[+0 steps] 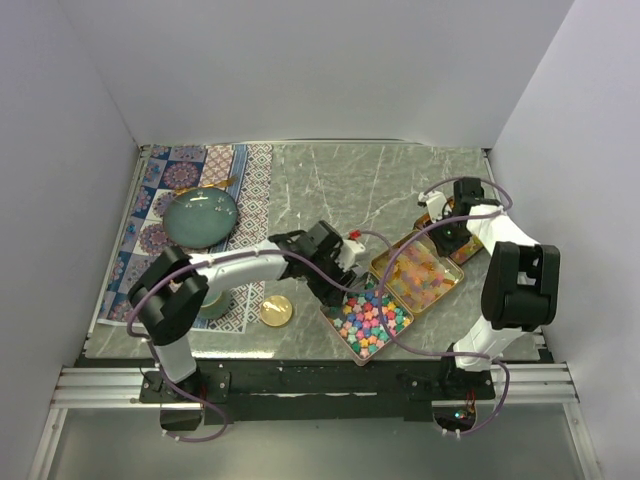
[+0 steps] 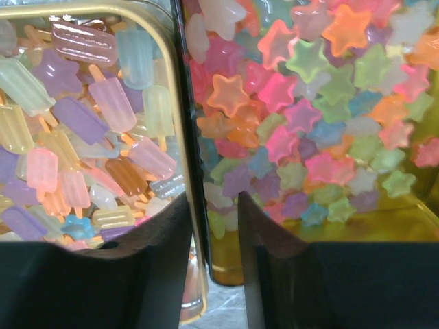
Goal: Pack the candies
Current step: Move the storage box to the center of the board.
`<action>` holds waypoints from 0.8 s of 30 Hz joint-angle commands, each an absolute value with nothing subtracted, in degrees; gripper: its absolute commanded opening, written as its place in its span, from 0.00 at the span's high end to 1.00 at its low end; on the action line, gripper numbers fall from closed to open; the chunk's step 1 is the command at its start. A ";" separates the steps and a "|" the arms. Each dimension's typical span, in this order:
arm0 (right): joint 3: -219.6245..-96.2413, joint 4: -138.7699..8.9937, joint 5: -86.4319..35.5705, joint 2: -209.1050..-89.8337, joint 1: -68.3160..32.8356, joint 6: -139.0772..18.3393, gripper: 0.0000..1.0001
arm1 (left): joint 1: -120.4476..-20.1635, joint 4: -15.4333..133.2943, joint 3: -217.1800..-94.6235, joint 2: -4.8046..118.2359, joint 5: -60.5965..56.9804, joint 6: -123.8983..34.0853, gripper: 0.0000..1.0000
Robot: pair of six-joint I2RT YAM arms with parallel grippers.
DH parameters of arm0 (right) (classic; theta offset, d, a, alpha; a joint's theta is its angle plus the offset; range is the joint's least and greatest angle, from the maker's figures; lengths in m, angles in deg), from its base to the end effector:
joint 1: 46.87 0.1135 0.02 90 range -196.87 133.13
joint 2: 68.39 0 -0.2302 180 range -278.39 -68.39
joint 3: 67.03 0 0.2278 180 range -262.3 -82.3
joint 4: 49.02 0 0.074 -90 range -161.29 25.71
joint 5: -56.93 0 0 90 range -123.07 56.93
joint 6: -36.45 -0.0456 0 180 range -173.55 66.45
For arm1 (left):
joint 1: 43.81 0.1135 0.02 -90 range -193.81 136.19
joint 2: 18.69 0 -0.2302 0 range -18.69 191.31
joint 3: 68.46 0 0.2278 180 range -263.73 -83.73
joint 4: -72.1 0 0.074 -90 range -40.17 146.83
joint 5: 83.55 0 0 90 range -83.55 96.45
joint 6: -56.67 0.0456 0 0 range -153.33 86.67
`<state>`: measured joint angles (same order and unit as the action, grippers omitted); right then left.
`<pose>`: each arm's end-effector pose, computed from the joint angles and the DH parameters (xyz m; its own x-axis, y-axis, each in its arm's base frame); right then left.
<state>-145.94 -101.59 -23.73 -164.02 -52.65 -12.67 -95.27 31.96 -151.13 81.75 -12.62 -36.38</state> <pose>0.3020 -0.0231 0.1657 -0.7313 -0.5751 -0.3667 -0.5771 0.8083 -0.1167 0.2007 -0.2759 0.1712 -0.5722 0.6376 -0.5158 0.8181 0.4877 -0.3047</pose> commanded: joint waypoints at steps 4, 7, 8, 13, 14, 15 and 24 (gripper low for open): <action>-149.09 -101.47 -25.95 -166.74 -52.49 -15.58 0.72 | -95.49 32.30 -155.10 86.07 -2.26 -39.12 0.89; -149.97 -102.17 -25.43 -167.44 -52.49 -16.29 0.77 | -94.87 32.22 -156.41 87.30 -1.02 -39.48 0.94; -150.06 -102.26 -25.16 -167.53 -52.23 -16.46 0.79 | -94.70 32.22 -156.94 87.65 -0.41 -39.39 0.97; -151.73 -103.14 -24.72 -169.28 -50.39 -17.17 0.96 | -90.67 32.22 -160.02 90.20 1.79 -37.99 0.99; -152.25 -103.40 -24.72 -170.24 -49.86 -17.69 0.98 | -89.87 32.13 -160.54 90.64 1.97 -37.64 0.99; -153.39 -103.67 -24.64 -170.78 -48.81 -17.96 1.00 | -88.99 32.04 -162.03 91.78 1.62 -37.02 0.99; -166.92 -107.53 -22.00 -179.65 -44.94 -23.32 1.00 | -81.69 31.51 -171.44 98.02 1.70 -31.22 0.99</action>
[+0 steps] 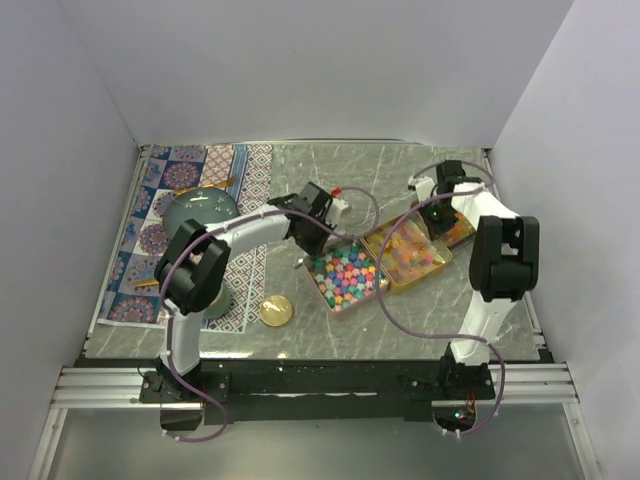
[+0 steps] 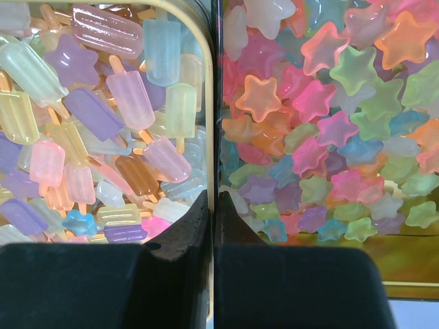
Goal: Pack the candies
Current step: Move the storage box to the center of the board, then pick up the packing bottle from the center of the board.
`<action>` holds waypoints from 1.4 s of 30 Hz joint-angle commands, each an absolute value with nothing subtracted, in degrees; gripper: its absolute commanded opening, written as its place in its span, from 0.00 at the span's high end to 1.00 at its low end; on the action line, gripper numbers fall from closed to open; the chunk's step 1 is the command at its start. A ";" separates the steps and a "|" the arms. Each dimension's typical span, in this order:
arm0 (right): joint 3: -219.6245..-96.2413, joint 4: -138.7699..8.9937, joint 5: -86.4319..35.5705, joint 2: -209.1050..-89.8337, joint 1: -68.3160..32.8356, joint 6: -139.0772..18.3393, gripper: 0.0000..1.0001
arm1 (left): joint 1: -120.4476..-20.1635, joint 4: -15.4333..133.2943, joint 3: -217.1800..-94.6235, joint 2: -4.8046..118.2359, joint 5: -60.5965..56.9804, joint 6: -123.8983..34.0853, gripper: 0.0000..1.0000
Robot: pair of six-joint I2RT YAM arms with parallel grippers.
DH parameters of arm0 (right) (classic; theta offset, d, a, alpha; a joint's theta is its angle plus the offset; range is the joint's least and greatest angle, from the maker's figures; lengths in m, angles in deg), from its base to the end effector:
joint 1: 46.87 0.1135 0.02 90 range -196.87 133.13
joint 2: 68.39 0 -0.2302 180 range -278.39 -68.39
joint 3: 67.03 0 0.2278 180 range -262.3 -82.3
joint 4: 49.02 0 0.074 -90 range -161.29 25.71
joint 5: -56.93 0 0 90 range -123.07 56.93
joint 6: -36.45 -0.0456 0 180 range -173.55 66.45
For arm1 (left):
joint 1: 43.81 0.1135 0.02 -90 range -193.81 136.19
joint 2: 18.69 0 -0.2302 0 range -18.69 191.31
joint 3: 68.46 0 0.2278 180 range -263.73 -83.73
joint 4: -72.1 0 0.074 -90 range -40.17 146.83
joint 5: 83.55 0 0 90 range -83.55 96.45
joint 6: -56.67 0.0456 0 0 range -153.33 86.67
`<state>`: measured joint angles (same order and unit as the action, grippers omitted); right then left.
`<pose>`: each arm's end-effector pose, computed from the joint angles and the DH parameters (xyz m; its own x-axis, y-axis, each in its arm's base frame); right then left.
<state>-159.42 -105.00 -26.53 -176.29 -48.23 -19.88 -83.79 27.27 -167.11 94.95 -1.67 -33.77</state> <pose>0.3482 -0.0031 0.1585 -0.7820 -0.5324 -0.3241 -0.5360 0.8398 -0.0861 0.2964 -0.2570 0.1625 -0.6677 0.5499 -0.5018 0.6854 0.7172 -0.1260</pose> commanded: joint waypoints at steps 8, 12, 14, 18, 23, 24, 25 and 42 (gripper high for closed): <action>-177.65 -113.42 -15.41 -185.89 -44.58 -24.02 1.00 | -80.98 32.74 -172.59 98.03 0.30 -27.97 0.99; -179.07 -114.83 -15.75 -187.48 -44.58 -24.99 0.92 | -80.90 31.61 -174.26 98.12 -1.63 -25.60 0.76; -178.63 -115.18 -15.93 -185.82 -45.19 -25.08 0.76 | -80.90 30.90 -174.52 96.55 -2.50 -25.24 0.55; -176.96 -115.88 -15.76 -177.66 -46.60 -26.13 0.44 | -80.46 30.90 -174.61 90.39 -4.70 -26.73 0.29; -172.31 -117.64 -17.95 -161.93 -49.15 -23.50 0.30 | -80.46 28.53 -177.25 82.92 -6.56 -29.10 0.12; -170.99 -119.73 -18.22 -159.99 -49.94 -22.10 0.30 | -80.46 28.70 -176.81 81.95 -6.64 -29.11 0.12; -167.76 -121.32 -17.87 -156.23 -50.64 -18.26 0.30 | -80.46 28.61 -176.37 80.29 -6.29 -29.20 0.12; -125.89 -128.11 -26.92 -127.34 -69.37 32.76 0.30 | -68.59 30.46 -166.35 76.67 -21.85 -37.55 0.02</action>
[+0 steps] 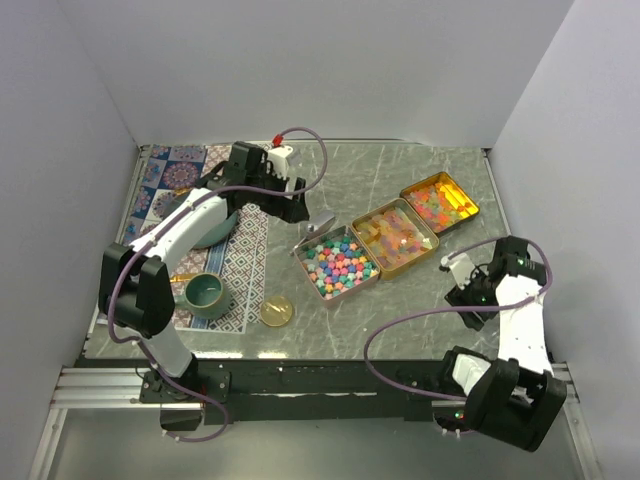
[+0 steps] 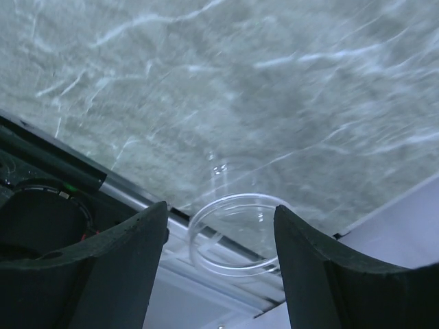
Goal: Pack the candies
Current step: Pick up the packing bottle from the center of the board.
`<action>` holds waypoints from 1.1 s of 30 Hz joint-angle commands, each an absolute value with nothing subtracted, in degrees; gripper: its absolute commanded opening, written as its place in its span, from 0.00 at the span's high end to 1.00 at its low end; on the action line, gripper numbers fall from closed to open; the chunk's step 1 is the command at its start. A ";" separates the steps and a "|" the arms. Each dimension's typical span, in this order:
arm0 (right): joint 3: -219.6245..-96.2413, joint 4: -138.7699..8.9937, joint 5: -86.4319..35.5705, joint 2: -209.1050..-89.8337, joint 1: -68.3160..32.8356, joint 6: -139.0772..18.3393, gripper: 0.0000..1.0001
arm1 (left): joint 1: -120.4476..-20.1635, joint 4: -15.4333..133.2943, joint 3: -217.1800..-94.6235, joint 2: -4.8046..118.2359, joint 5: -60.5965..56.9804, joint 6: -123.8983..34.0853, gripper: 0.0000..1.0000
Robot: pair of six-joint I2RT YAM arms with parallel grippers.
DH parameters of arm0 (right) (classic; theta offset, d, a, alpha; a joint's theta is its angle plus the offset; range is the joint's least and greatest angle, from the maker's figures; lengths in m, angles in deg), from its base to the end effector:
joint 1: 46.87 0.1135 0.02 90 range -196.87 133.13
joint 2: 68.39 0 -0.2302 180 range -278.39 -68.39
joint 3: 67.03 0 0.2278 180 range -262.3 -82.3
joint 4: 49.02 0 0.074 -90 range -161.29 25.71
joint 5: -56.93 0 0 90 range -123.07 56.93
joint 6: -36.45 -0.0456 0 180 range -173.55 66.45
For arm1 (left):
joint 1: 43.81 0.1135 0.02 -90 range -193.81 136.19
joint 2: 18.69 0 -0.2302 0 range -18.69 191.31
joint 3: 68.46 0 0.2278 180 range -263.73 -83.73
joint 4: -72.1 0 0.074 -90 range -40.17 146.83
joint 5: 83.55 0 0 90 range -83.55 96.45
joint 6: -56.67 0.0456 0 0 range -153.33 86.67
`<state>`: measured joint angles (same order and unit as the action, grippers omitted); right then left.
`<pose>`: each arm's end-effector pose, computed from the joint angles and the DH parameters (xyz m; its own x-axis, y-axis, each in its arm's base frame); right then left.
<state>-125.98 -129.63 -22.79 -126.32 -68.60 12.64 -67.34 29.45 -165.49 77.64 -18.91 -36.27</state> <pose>0.1396 -0.0469 0.1957 -0.6747 -0.7002 -0.2335 -0.7009 0.7070 -0.0945 0.3212 -0.1612 0.2681 -0.6456 0.2306 -0.7281 0.6205 0.7141 -0.3241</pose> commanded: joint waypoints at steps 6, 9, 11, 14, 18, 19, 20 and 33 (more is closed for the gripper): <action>-134.67 -132.21 -24.46 -135.96 -71.03 29.33 0.32 | -68.50 29.85 -164.24 75.97 -20.71 -37.19 0.02; -139.59 -136.78 -24.28 -138.51 -72.61 31.25 0.32 | -68.33 29.32 -163.71 76.67 -20.70 -36.23 0.02; -140.75 -137.94 -24.89 -139.22 -74.28 32.75 0.32 | -67.54 29.14 -163.89 77.81 -22.10 -36.05 0.03; -139.26 -136.72 -26.12 -140.19 -75.43 34.86 0.32 | -65.79 28.70 -164.50 79.57 -28.08 -35.26 0.04; -136.53 -132.24 -28.15 -142.64 -76.04 36.44 0.35 | -65.08 26.16 -165.64 81.15 -29.67 -31.31 0.06; -136.53 -131.71 -28.15 -143.35 -76.39 36.45 0.37 | -64.99 25.72 -165.99 81.59 -29.32 -30.35 0.06; -136.61 -131.36 -27.98 -144.06 -77.27 36.62 0.37 | -64.90 25.19 -166.26 81.77 -29.32 -29.90 0.07; -131.26 -124.33 -30.70 -147.76 -80.44 41.63 0.61 | -64.55 23.60 -165.12 81.42 -25.28 -26.12 0.07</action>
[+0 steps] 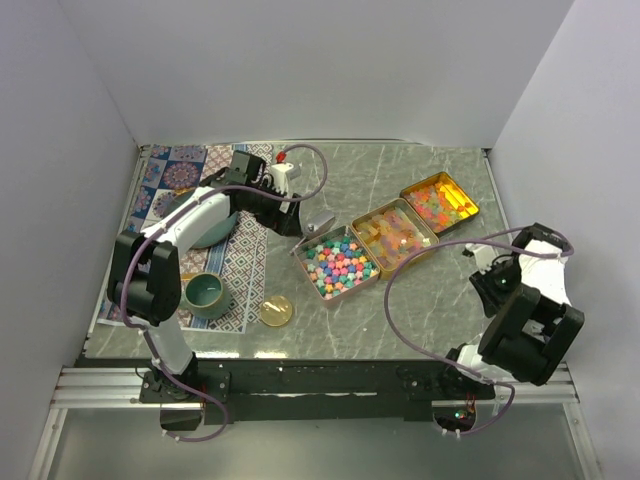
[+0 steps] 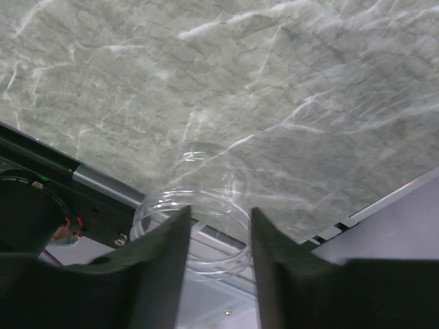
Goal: Pack the candies
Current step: Pick up the packing bottle from the center of the board.
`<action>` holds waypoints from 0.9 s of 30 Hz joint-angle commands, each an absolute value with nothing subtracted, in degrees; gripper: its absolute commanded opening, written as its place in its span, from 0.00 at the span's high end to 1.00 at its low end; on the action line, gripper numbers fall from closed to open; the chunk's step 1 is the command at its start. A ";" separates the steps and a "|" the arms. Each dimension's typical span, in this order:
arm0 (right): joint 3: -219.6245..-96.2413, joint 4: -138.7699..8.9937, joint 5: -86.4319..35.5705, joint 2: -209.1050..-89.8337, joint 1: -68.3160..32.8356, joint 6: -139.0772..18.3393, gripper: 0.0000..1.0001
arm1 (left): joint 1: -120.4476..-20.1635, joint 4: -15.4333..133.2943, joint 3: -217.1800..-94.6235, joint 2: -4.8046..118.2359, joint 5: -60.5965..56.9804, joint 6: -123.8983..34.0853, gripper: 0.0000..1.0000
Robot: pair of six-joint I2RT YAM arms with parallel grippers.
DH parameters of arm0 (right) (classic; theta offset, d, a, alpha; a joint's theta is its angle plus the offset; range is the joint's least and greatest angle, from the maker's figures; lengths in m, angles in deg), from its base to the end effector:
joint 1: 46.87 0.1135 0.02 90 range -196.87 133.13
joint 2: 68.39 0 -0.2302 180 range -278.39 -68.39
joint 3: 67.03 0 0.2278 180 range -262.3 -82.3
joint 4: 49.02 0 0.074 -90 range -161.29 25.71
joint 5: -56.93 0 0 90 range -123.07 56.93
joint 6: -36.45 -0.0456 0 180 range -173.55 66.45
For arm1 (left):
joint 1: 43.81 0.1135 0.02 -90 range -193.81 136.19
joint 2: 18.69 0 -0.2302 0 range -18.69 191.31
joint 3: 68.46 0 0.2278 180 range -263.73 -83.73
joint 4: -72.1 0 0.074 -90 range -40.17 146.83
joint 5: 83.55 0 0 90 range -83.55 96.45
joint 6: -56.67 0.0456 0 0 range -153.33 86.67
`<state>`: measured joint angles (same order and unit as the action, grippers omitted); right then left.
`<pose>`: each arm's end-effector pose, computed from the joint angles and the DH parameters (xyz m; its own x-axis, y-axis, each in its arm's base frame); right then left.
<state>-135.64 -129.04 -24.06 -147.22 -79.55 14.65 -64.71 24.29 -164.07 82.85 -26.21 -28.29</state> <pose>0.1714 -0.1015 0.1799 -0.8082 -0.5710 -0.1439 -0.5832 0.8099 0.0620 0.3267 -0.1511 0.2249 -0.6978 0.3456 -0.6274 0.6624 0.6448 -0.3815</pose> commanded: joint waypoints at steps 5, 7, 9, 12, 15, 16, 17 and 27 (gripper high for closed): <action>-128.88 -122.30 -31.85 -145.56 -80.96 43.13 0.60 | -64.55 24.04 -163.71 79.93 -24.40 -25.59 0.07; -131.94 -124.93 -30.00 -145.55 -81.49 42.69 0.58 | -64.55 24.13 -163.10 79.22 -24.05 -25.50 0.07; -135.89 -127.99 -28.16 -146.69 -81.85 41.55 0.54 | -64.46 24.48 -162.57 78.78 -24.13 -25.59 0.07; -139.06 -130.37 -27.62 -147.57 -82.55 41.63 0.52 | -64.46 24.83 -161.34 77.82 -24.40 -25.77 0.07; -139.95 -132.40 -27.71 -147.67 -83.25 43.03 0.51 | -64.46 25.10 -160.46 77.29 -24.40 -25.77 0.07; -140.04 -132.84 -27.71 -147.40 -83.25 43.30 0.51 | -64.46 25.01 -160.37 77.20 -24.40 -25.86 0.07; -139.87 -133.28 -27.80 -146.79 -83.34 43.82 0.51 | -64.46 25.01 -160.11 77.20 -24.48 -25.77 0.07; -130.12 -127.05 -31.23 -144.85 -83.34 45.06 0.51 | -64.46 25.10 -159.67 76.76 -23.70 -25.77 0.07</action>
<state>-131.77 -127.73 -25.65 -145.55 -82.92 16.53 -64.62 24.42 -159.17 79.41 -23.87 -26.67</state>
